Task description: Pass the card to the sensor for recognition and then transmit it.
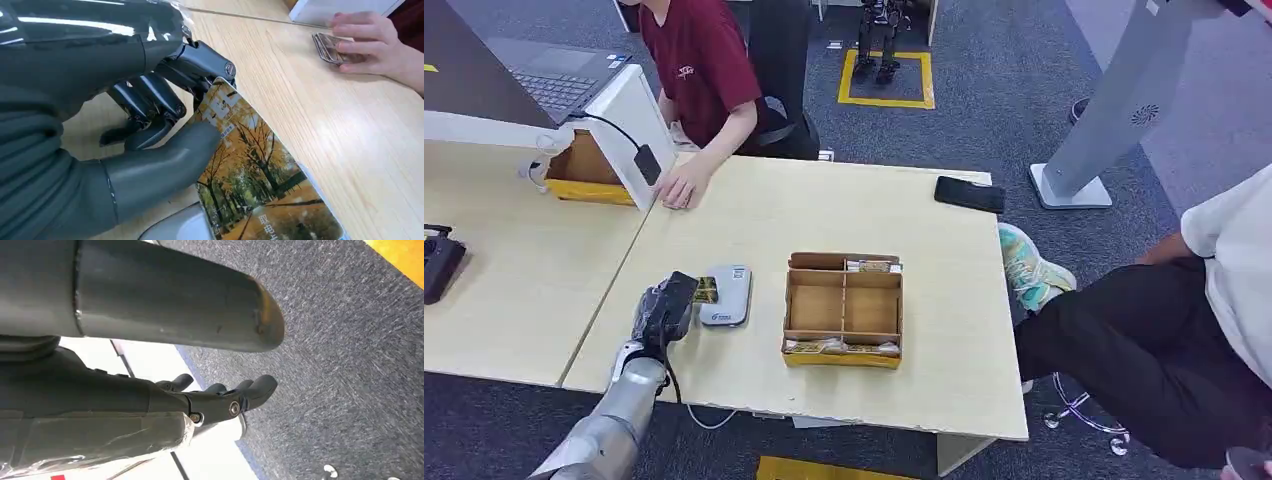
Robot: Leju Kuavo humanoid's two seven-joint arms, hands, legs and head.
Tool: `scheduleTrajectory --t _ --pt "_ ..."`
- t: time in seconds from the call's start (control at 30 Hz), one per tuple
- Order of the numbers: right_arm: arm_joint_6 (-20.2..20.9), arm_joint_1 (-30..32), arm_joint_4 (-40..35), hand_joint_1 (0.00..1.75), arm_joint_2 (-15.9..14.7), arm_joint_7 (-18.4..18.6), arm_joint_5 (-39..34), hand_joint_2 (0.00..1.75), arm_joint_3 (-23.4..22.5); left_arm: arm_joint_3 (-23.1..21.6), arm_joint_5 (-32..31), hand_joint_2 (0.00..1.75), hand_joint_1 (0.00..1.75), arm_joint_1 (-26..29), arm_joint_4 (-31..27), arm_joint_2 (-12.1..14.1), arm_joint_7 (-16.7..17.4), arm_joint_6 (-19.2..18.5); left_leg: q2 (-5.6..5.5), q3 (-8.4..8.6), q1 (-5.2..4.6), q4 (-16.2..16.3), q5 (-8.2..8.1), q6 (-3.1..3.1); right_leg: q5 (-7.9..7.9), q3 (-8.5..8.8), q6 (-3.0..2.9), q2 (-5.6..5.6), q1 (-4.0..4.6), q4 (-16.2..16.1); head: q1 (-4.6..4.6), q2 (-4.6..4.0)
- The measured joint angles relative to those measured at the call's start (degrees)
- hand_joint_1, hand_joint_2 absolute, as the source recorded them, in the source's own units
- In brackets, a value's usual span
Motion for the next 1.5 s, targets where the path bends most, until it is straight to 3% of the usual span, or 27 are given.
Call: scheduleTrajectory --t 0.07,0.2,0.33,0.5,0.7,0.83,0.93,1.1,1.33,1.5 --pt "0.0 0.0 0.0 0.0 0.0 0.0 0.0 0.0 0.1 0.7 2.8 1.75 1.75 0.0 0.0 0.0 -2.1 -2.3 -0.03 0.0 0.0 0.0 0.0 0.0 0.0 0.0 0.0 -0.02 0.0 0.0 0.02 0.0" --pt "0.0 0.0 0.0 0.0 0.0 0.0 0.0 0.0 0.2 4.1 13.6 1.75 1.75 0.2 -0.8 -0.5 -8.4 -12.2 -0.01 -0.02 0.01 0.0 0.01 -0.01 0.01 -0.05 -0.02 0.0 0.0 0.0 0.02 0.0" --pt "0.0 0.0 0.0 0.0 0.0 0.0 0.0 0.0 0.2 7.7 23.9 1.75 1.75 1.4 -5.1 -2.0 -11.6 -19.5 0.04 -0.17 0.01 0.0 0.08 -0.04 0.08 -0.23 -0.09 0.03 0.0 0.0 0.02 0.0" --pt "0.0 0.0 0.0 0.0 0.0 0.1 0.0 0.0 0.2 9.5 28.9 1.75 1.75 1.6 -10.5 -3.7 -11.4 -21.2 0.03 -0.28 0.01 0.0 0.08 -0.03 0.09 -0.32 -0.09 0.03 0.0 0.0 0.02 0.0" --pt "0.0 0.0 0.0 0.0 0.0 0.3 0.0 0.0 0.2 9.8 30.4 1.75 1.75 1.7 -14.0 -4.6 -11.1 -21.2 0.03 -0.34 0.01 0.0 0.08 -0.04 0.08 -0.39 -0.1 0.03 0.01 0.0 0.02 0.0" --pt "0.1 0.0 0.0 0.0 0.0 0.7 0.0 0.0 0.4 9.8 31.4 1.75 1.75 1.7 -15.6 -5.5 -13.6 -16.9 0.05 -0.35 0.01 0.0 0.08 -0.03 0.09 -0.41 -0.09 0.03 0.01 0.0 0.0 0.0" --pt "0.4 -0.1 0.0 0.0 0.0 0.9 0.0 0.0 1.0 9.8 28.5 1.75 1.75 1.7 -17.6 -7.0 -16.7 -8.5 0.02 -0.34 0.0 0.0 0.08 -0.03 0.09 -0.41 -0.09 0.02 0.0 0.0 0.0 0.0" --pt "1.2 -0.5 0.0 0.0 0.0 1.3 0.0 0.0 3.1 7.8 22.1 1.75 1.75 0.6 -18.3 -9.1 -17.8 4.1 0.02 -0.37 0.0 0.0 0.12 0.03 0.11 -0.42 -0.08 0.02 0.0 0.0 0.02 0.0" --pt "1.9 -0.9 0.0 0.0 0.0 1.7 0.0 0.0 5.2 4.9 19.1 1.75 1.75 -2.3 -17.1 -10.0 -18.0 11.2 0.09 -0.36 -0.01 0.0 0.12 0.03 0.15 -0.45 -0.11 0.04 0.0 0.0 0.02 0.0" --pt "2.1 -1.1 0.0 0.0 0.0 1.7 0.0 0.0 6.2 3.8 18.4 1.75 1.75 -3.7 -15.4 -10.1 -18.0 14.0 0.13 -0.36 0.0 0.0 0.12 0.02 0.15 -0.46 -0.11 0.08 0.0 0.0 0.02 0.0"
